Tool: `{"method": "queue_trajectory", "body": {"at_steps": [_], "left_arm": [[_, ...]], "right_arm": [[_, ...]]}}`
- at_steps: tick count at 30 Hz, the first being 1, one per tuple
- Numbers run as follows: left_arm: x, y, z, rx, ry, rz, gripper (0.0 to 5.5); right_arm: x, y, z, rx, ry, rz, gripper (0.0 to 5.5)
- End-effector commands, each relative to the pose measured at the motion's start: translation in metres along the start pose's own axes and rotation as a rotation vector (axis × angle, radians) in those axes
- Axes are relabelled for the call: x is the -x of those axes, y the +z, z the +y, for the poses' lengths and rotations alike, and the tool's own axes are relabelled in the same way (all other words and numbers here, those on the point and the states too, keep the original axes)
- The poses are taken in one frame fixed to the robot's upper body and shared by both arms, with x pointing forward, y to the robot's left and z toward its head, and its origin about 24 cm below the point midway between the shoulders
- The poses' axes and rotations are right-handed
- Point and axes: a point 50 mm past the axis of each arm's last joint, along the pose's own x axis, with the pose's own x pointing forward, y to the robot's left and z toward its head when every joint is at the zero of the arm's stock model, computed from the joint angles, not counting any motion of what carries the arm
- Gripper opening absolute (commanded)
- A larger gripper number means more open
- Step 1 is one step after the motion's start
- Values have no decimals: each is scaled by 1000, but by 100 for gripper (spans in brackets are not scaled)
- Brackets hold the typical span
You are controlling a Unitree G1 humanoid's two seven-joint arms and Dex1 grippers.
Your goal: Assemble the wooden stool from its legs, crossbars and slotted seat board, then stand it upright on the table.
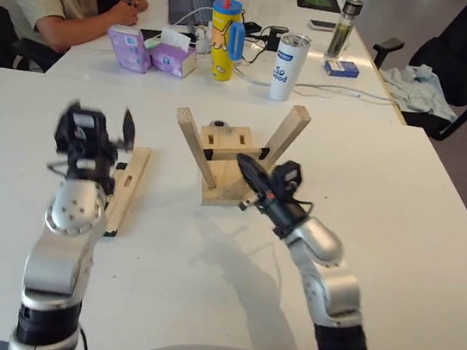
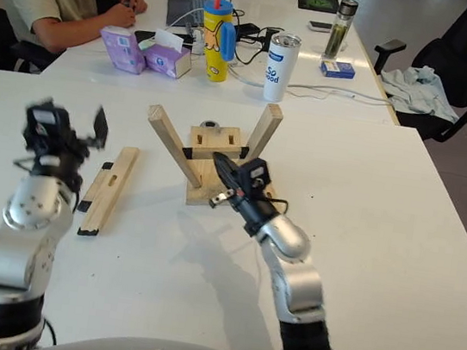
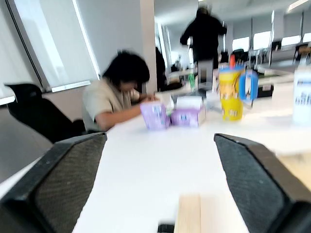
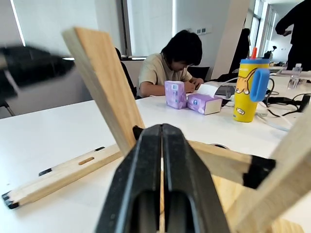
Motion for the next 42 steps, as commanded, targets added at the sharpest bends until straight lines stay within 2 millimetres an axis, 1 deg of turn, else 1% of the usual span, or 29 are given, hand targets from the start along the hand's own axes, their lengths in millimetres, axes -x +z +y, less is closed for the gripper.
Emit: {"method": "queue_trajectory", "body": {"at_steps": [1,3,6,7,8,10,11,12,13,14,15,16,17,18,19,21,23,25,26,27,28,29,31,32,34,36,37,39,42], "left_arm": [[-2,0,-20,19,-32,10,409],[-6,4,-23,10,-7,-12,409],[-13,14,-21,-5,28,-65,409],[-15,19,-19,-13,44,-86,409],[-17,23,-18,-21,57,-106,409],[-21,31,-16,-37,79,-155,409],[-23,35,-16,-27,80,-186,409],[-27,38,-28,-23,11,-200,409],[-32,37,-48,-27,-104,-184,409],[-34,36,-70,-40,-222,-173,409],[-35,36,-87,-74,-304,-165,409],[-36,35,-95,-88,-322,-161,409],[-38,35,-93,-102,-292,-157,409],[-41,32,-86,-119,-254,-144,409],[-44,28,-75,-127,-205,-121,409],[-48,14,-46,-159,-115,-60,409],[-50,-3,-10,-218,-40,-1,409],[-54,-18,19,-287,-42,67,409],[-57,-24,30,-335,-82,103,409],[-60,-28,40,-385,-157,144,409],[-62,-31,45,-424,-233,175,409],[-63,-30,48,-455,-336,177,409],[-63,-23,55,-459,-507,182,409],[-60,-18,54,-445,-629,172,409],[-44,-9,46,-385,-898,196,409],[-27,-11,43,-380,-1097,285,409],[-22,-14,45,-392,-1144,330,409],[-18,-15,47,-402,-1184,377,409],[-17,-17,51,-371,-1202,405,409]], "right_arm": [[33,-9,-43,14,-167,118,0],[34,-8,-74,56,-297,140,0],[19,8,-115,74,-493,69,0],[12,15,-124,58,-535,34,0],[6,20,-128,62,-552,16,0],[-6,29,-132,68,-573,-22,0],[-13,30,-130,62,-563,-27,0],[-24,29,-120,57,-509,-24,0],[-37,25,-104,56,-420,-5,0],[-52,20,-80,63,-288,24,0],[-65,11,-51,61,-138,74,0],[-71,4,-27,58,-28,100,0],[-73,0,-11,35,37,112,0],[-72,-4,-5,13,59,131,0],[-68,-9,-5,15,63,156,0],[-57,-17,-22,26,-3,214,0],[-48,-22,-40,55,-40,258,0],[-41,-21,-59,73,-92,277,0],[-40,-19,-67,78,-119,269,0],[-41,-16,-72,88,-131,257,0],[-42,-13,-76,94,-139,243,0],[-43,-10,-80,92,-154,219,0],[-50,-5,-81,97,-133,182,0],[-55,-2,-79,101,-103,156,0],[-70,2,-65,138,29,122,0],[-81,3,-40,179,222,92,0],[-82,2,-23,195,353,88,0],[-76,0,3,191,552,92,0],[-60,4,37,133,783,103,0]]}}
